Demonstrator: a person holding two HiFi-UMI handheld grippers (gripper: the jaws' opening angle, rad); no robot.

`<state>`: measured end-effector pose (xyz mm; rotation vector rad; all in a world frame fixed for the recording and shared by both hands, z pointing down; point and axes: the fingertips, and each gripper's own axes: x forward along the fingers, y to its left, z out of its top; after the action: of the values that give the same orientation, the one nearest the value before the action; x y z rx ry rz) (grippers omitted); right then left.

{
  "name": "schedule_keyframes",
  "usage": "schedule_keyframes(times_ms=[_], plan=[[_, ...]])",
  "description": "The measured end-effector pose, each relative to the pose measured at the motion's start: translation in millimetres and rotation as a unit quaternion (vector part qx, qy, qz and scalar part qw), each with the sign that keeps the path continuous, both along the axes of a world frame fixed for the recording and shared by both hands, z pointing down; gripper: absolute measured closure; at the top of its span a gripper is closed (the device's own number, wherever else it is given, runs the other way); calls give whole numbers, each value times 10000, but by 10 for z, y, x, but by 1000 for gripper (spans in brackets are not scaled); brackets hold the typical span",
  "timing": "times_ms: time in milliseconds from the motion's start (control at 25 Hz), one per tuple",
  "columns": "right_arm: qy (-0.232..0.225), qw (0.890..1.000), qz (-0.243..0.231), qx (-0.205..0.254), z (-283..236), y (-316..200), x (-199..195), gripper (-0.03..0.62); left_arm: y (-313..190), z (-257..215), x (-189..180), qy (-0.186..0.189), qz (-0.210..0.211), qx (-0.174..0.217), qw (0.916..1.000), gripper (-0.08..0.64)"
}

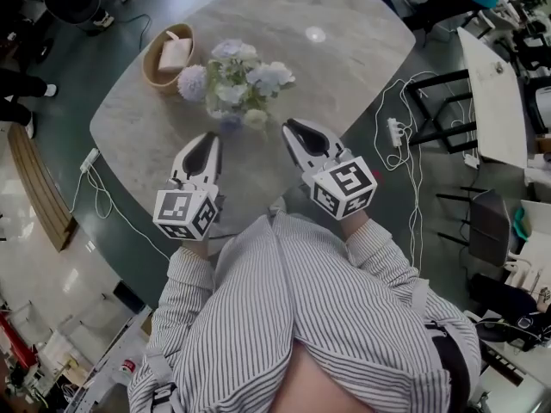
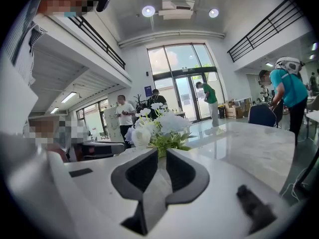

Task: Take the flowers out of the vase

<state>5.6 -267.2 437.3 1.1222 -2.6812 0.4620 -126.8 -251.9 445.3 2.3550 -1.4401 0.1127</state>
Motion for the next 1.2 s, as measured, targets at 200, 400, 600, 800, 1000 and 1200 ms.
schedule_keyframes(times_ms=[200,400,600,800,1000,1200], plan=[[60,9998,-79,-148,94,-116,-1,482,-124,84,-92,21,55,-133,9999,434],[124,9997,-125,-155,130,-249,43,441,-224,160,-187,4,2,-119,9999,367],[-127,9991,187,-347,193,-440,132,401,-329,223,-255,71,-8,-127,9999,325],[-320,9972,234,-639,325,-548,133,373,-411,273,-294,136,106,-152,9997,292],[-283,9967,102,-754,381,-670,95,370,-520,321,-292,212,268,-156,9993,287],[-281,9968,-129,-743,385,-755,47,370,-613,401,-292,267,404,-148,9987,287]])
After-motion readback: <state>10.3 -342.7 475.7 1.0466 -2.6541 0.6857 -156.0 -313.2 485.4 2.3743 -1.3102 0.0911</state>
